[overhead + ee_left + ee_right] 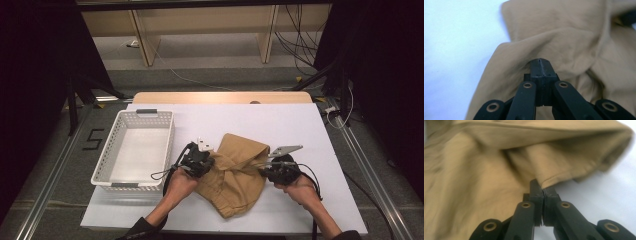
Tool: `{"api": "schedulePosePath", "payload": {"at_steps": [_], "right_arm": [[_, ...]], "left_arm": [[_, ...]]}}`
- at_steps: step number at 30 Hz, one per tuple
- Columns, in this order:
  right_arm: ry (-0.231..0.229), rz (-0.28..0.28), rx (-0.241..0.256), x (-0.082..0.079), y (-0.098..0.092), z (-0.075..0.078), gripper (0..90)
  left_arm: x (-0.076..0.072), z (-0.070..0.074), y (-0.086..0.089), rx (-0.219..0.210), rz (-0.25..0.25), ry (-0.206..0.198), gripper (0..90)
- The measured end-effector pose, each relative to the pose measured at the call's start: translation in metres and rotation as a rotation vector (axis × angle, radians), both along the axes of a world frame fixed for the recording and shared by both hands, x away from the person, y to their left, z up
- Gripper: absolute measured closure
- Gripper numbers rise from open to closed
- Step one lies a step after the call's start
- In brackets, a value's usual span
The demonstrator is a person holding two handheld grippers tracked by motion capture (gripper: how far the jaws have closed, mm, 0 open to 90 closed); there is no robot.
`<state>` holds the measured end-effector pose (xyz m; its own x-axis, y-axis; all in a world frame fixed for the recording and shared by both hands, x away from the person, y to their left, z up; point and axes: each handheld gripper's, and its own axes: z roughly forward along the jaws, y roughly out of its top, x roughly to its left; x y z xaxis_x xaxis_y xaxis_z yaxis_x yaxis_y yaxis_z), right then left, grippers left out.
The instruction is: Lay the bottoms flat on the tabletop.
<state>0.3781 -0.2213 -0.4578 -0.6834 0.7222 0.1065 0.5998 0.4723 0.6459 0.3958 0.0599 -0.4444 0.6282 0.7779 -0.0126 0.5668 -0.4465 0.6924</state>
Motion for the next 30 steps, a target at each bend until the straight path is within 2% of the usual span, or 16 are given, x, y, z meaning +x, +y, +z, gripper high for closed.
{"api": "schedulePosePath", "payload": {"at_steps": [6, 12, 13, 14, 15, 16, 17, 18, 19, 20, 21, 22, 25, 27, 28, 30], "right_arm": [[0.025, 0.039, 0.010, -0.033, 0.013, 0.001, 88.8], [0.024, 0.092, 0.003, -0.046, 0.026, 0.000, 86.7], [0.027, 0.091, 0.001, -0.047, 0.026, 0.002, 79.3], [0.027, 0.091, 0.001, -0.047, 0.026, 0.002, 79.3], [0.033, 0.092, 0.005, -0.047, 0.025, 0.004, 75.7], [0.014, 0.081, 0.017, -0.048, 0.022, 0.012, 63.7], [0.014, 0.081, 0.017, -0.048, 0.022, 0.012, 63.7], [-0.027, 0.078, 0.048, -0.049, 0.017, 0.021, 55.2], [-0.027, 0.078, 0.048, -0.049, 0.017, 0.021, 55.2], [-0.089, 0.067, 0.068, -0.049, 0.012, 0.027, 48.5], [-0.089, 0.067, 0.068, -0.049, 0.012, 0.027, 48.5], [-0.113, 0.032, 0.073, -0.047, 0.006, 0.032, 44.7], [-0.144, 0.005, 0.090, -0.045, 0.001, 0.033, 42.3], [-0.169, -0.018, 0.081, -0.041, -0.003, 0.032, 37.8], [-0.174, -0.036, 0.075, -0.036, -0.006, 0.029, 34.8], [-0.172, -0.044, 0.079, -0.033, -0.007, 0.027, 33.4]], "left_arm": [[0.006, 0.000, 0.002, -0.008, 0.024, -0.007, 89.7], [0.006, 0.001, 0.004, -0.036, 0.033, -0.011, 89.3], [0.005, 0.002, 0.005, -0.051, 0.027, -0.010, 88.5], [0.004, 0.004, 0.007, -0.061, 0.015, -0.004, 88.5], [0.003, 0.006, 0.008, -0.070, 0.002, 0.009, 85.4], [-0.001, 0.012, 0.011, -0.088, -0.008, 0.009, 80.1], [-0.001, 0.012, 0.011, -0.088, -0.008, 0.009, 75.7], [-0.007, 0.017, 0.013, -0.104, -0.016, 0.013, 71.9], [-0.007, 0.017, 0.013, -0.104, -0.016, 0.013, 68.3], [-0.014, 0.022, 0.014, -0.116, -0.021, 0.026, 63.6], [-0.014, 0.022, 0.014, -0.116, -0.021, 0.026, 57.1], [-0.021, 0.024, 0.014, -0.089, -0.020, 0.040, 52.4], [-0.028, 0.025, 0.015, -0.065, -0.018, 0.049, 47.8], [-0.034, 0.025, 0.016, -0.061, -0.009, 0.060, 42.2], [-0.037, 0.024, 0.017, -0.050, -0.012, 0.069, 36.5], [-0.042, 0.021, 0.017, -0.040, 0.004, 0.084, 33.9]]}}
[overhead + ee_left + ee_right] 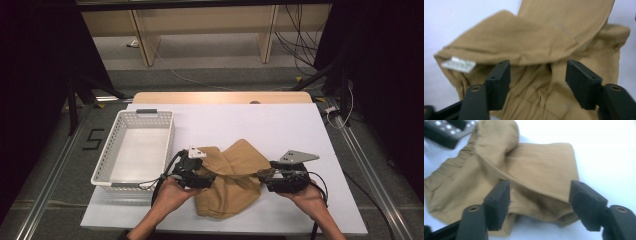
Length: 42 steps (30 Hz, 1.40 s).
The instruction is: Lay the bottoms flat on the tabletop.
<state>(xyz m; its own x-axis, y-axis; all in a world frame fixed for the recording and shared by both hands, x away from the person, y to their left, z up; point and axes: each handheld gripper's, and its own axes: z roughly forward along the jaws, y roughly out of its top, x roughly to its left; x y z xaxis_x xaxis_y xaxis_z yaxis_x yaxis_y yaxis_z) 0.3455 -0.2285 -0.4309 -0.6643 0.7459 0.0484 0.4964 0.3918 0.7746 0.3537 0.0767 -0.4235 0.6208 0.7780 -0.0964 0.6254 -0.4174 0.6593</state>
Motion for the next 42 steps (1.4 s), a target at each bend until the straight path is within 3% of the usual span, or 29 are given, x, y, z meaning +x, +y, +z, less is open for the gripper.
{"api": "schedulePosePath", "payload": {"at_steps": [4, 10, 19, 21, 22, 23, 24, 25, 26, 27, 28, 30, 31, 34, 38, 42], "right_arm": [[0.022, -0.015, -0.014, 0.013, -0.004, -0.009, 29.3], [0.041, -0.015, -0.025, 0.017, -0.008, -0.014, 28.5], [0.078, -0.025, -0.066, 0.025, -0.004, -0.024, 28.8], [0.084, -0.024, -0.084, 0.028, -0.003, -0.026, 32.3], [0.093, -0.038, -0.094, 0.031, -0.002, -0.029, 41.2], [0.093, -0.038, -0.094, 0.031, -0.002, -0.029, 41.2], [0.109, -0.037, -0.098, 0.033, -0.002, -0.031, 56.0], [0.116, -0.032, -0.092, 0.033, -0.003, -0.031, 64.6], [0.129, -0.018, -0.085, 0.034, -0.005, -0.031, 71.4], [0.129, -0.018, -0.085, 0.034, -0.005, -0.031, 71.4], [0.145, 0.002, -0.071, 0.032, -0.006, -0.029, 81.5], [0.146, 0.009, -0.074, 0.030, -0.005, -0.029, 83.6], [0.156, 0.031, -0.085, 0.027, -0.002, -0.028, 84.9], [0.165, 0.059, -0.098, 0.018, 0.004, -0.027, 85.0], [0.178, 0.085, -0.112, 0.002, 0.010, -0.024, 84.9], [0.178, 0.125, -0.107, -0.011, 0.017, -0.018, 84.9]], "left_arm": [[-0.015, -0.009, -0.002, 0.034, -0.010, 0.037, 27.9], [-0.023, -0.024, 0.002, 0.100, 0.007, 0.064, 25.8], [-0.030, -0.038, 0.015, 0.115, 0.010, 0.146, 24.2], [-0.030, -0.041, 0.015, 0.121, 0.000, 0.167, 27.8], [-0.030, -0.045, 0.014, 0.119, -0.013, 0.184, 30.6], [-0.030, -0.045, 0.014, 0.119, -0.013, 0.184, 34.1], [-0.030, -0.046, 0.014, 0.116, -0.022, 0.185, 38.1], [-0.031, -0.046, 0.013, 0.120, -0.033, 0.177, 44.1], [-0.033, -0.046, 0.012, 0.123, -0.059, 0.156, 50.1], [-0.033, -0.046, 0.012, 0.123, -0.059, 0.156, 54.4], [-0.033, -0.046, 0.011, 0.133, -0.071, 0.145, 58.2], [-0.033, -0.046, 0.012, 0.142, -0.073, 0.133, 63.4], [-0.033, -0.046, 0.012, 0.143, -0.074, 0.127, 72.1], [-0.031, -0.045, 0.014, 0.139, -0.084, 0.112, 78.6], [-0.024, -0.045, 0.014, 0.144, -0.086, 0.096, 80.4], [-0.013, -0.045, 0.011, 0.206, -0.057, 0.030, 81.0]]}}
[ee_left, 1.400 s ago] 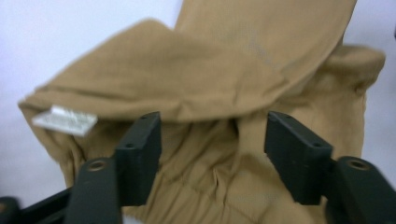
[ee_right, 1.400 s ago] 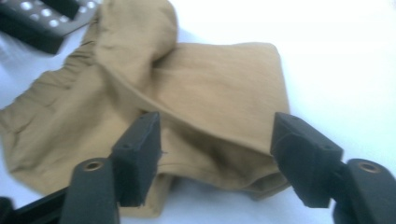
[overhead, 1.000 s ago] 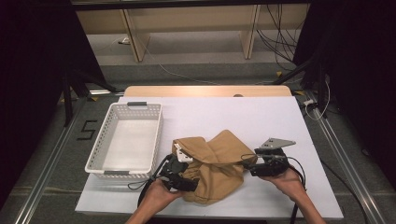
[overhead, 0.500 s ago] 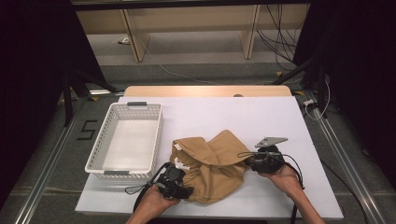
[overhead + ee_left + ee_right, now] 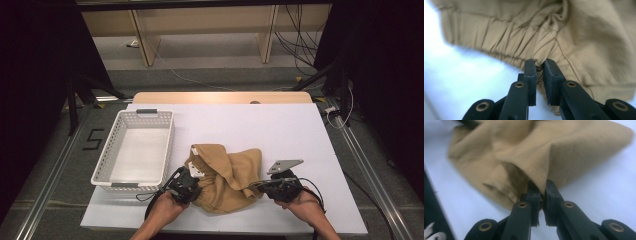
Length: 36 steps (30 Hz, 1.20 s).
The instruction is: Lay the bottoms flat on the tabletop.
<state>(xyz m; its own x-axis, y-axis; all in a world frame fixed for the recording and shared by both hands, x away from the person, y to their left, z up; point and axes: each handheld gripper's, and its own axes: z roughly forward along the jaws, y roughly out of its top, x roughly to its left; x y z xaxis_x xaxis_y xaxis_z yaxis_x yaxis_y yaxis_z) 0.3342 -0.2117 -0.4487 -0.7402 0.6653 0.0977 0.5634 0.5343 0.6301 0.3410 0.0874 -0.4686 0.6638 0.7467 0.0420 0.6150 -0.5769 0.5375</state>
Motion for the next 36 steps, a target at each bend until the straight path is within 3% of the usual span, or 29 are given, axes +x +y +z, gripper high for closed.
{"api": "schedulePosePath", "payload": {"at_steps": [1, 2, 4, 6, 11, 16, 20, 21, 23, 24, 25, 26, 28, 29, 30, 33, 35, 36], "right_arm": [[-0.001, 0.011, 0.004, -0.003, 0.003, 0.001, 85.0], [-0.001, 0.024, 0.004, -0.006, 0.005, 0.002, 85.0], [0.002, 0.044, 0.008, -0.011, 0.011, 0.004, 85.0], [0.009, 0.050, 0.009, -0.013, 0.013, 0.005, 85.0], [0.037, 0.080, 0.014, -0.020, 0.022, 0.003, 85.0], [0.054, 0.115, 0.023, -0.025, 0.030, 0.000, 84.3], [0.068, 0.137, 0.021, -0.028, 0.034, 0.001, 78.4], [0.069, 0.143, 0.038, -0.028, 0.033, 0.004, 69.3], [0.069, 0.142, 0.046, -0.028, 0.032, 0.007, 65.8], [0.040, 0.147, 0.080, -0.029, 0.028, 0.015, 57.0], [0.040, 0.147, 0.080, -0.029, 0.028, 0.015, 57.0], [-0.028, 0.125, 0.118, -0.031, 0.024, 0.025, 48.9], [-0.052, 0.108, 0.135, -0.032, 0.021, 0.030, 46.8], [-0.081, 0.097, 0.150, -0.031, 0.018, 0.034, 45.0], [-0.131, 0.047, 0.162, -0.030, 0.013, 0.039, 41.4], [-0.153, -0.008, 0.162, -0.024, 0.008, 0.039, 39.4], [-0.156, -0.038, 0.141, -0.016, 0.003, 0.037, 38.3], [-0.161, -0.076, 0.113, -0.007, 0.000, 0.032, 36.5]], "left_arm": [[0.004, 0.000, -0.005, 0.050, 0.015, -0.052, 81.7], [0.004, 0.000, -0.005, 0.050, 0.015, -0.052, 84.4], [0.010, -0.001, -0.012, 0.112, 0.012, -0.102, 84.9], [0.014, -0.002, -0.013, 0.109, 0.016, -0.096, 84.8], [0.041, -0.003, -0.010, 0.069, 0.059, -0.082, 85.6], [0.055, -0.004, -0.016, 0.082, 0.086, -0.107, 85.9], [0.051, -0.003, -0.021, 0.098, 0.079, -0.121, 85.1], [0.051, -0.002, -0.021, 0.088, 0.089, -0.117, 82.8], [0.051, 0.001, -0.019, 0.055, 0.099, -0.110, 80.7], [0.048, 0.008, -0.017, -0.010, 0.103, -0.100, 70.4], [0.048, 0.008, -0.017, -0.010, 0.103, -0.100, 66.9], [0.045, 0.013, -0.016, -0.035, 0.101, -0.101, 63.5], [0.039, 0.020, -0.016, -0.061, 0.099, -0.118, 59.9], [0.037, 0.022, -0.015, -0.073, 0.098, -0.115, 55.6], [0.034, 0.024, -0.014, -0.088, 0.097, -0.097, 49.2], [0.026, 0.022, -0.010, -0.123, 0.099, -0.042, 44.2], [0.021, 0.020, -0.006, -0.131, 0.112, -0.024, 41.0], [0.016, 0.017, -0.002, -0.155, 0.118, 0.007, 39.1]]}}
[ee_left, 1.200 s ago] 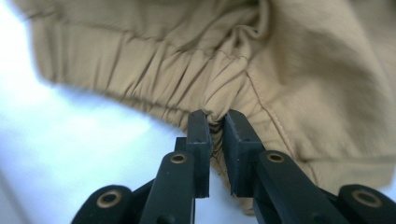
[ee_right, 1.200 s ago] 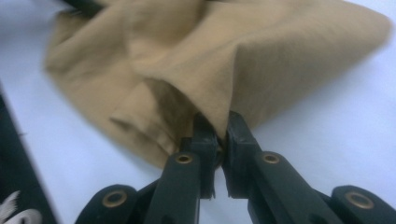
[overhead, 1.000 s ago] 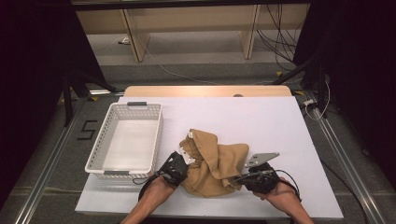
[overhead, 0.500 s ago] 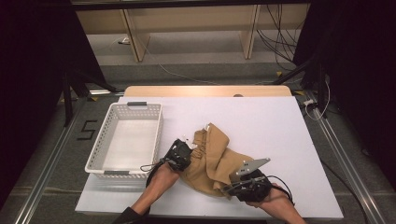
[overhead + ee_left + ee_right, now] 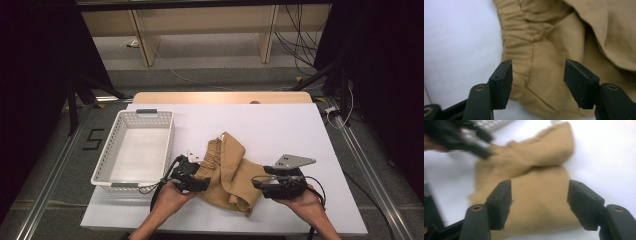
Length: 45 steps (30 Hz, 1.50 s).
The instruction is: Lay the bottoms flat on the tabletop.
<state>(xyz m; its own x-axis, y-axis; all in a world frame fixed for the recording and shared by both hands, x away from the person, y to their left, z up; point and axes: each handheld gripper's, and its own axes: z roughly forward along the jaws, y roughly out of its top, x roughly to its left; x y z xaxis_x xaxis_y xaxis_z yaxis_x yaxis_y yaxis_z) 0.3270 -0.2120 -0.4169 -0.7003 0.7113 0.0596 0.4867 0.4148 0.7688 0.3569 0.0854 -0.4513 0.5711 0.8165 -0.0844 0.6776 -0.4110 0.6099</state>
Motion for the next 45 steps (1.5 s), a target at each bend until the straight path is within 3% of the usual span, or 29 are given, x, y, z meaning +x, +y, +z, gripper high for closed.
{"api": "schedulePosePath", "payload": {"at_steps": [3, 6, 8, 15, 22, 27, 33, 36, 37, 41, 42, 43, 44, 45], "right_arm": [[0.014, -0.015, -0.014, 0.009, -0.002, -0.005, 35.9], [0.030, -0.040, -0.046, 0.025, -0.004, -0.012, 35.1], [0.043, -0.049, -0.042, 0.031, -0.003, -0.015, 35.0], [0.030, 0.002, -0.039, 0.027, 0.011, -0.009, 35.0], [0.022, 0.078, -0.048, 0.016, 0.031, -0.005, 35.0], [0.035, 0.145, -0.067, 0.004, 0.047, -0.004, 35.1], [0.042, 0.197, -0.092, -0.007, 0.055, -0.005, 38.6], [0.029, 0.225, -0.154, -0.013, 0.061, -0.009, 46.4], [0.029, 0.225, -0.154, -0.013, 0.061, -0.009, 46.4], [0.007, 0.194, -0.227, -0.012, 0.063, -0.015, 51.4], [0.008, 0.194, -0.236, -0.010, 0.062, -0.017, 63.6], [0.008, 0.194, -0.236, -0.010, 0.062, -0.017, 63.6], [-0.023, 0.179, -0.259, -0.010, 0.061, -0.018, 78.5], [-0.023, 0.179, -0.259, -0.010, 0.061, -0.018, 78.5]], "left_arm": [[-0.005, -0.001, 0.003, -0.022, 0.000, 0.026, 37.7], [-0.016, -0.006, 0.003, -0.013, 0.005, 0.040, 33.9], [-0.018, -0.008, 0.003, -0.008, 0.006, 0.044, 32.8], [-0.025, -0.018, 0.002, -0.003, 0.009, 0.065, 33.4], [-0.020, -0.025, 0.003, -0.011, 0.014, 0.043, 54.7], [-0.019, -0.027, -0.002, 0.032, -0.006, 0.009, 78.2], [-0.009, -0.028, -0.002, 0.032, -0.002, -0.002, 83.8], [-0.001, -0.028, -0.001, 0.048, 0.009, -0.018, 83.6], [0.001, -0.028, 0.000, 0.053, 0.011, -0.023, 83.6], [0.009, -0.027, 0.000, 0.071, 0.027, -0.033, 82.8], [0.015, -0.028, 0.000, 0.082, 0.045, -0.049, 82.5], [0.015, -0.028, 0.000, 0.082, 0.045, -0.049, 82.4], [0.019, -0.028, 0.002, 0.081, 0.054, -0.050, 82.4], [0.019, -0.028, 0.002, 0.081, 0.054, -0.050, 82.4]]}}
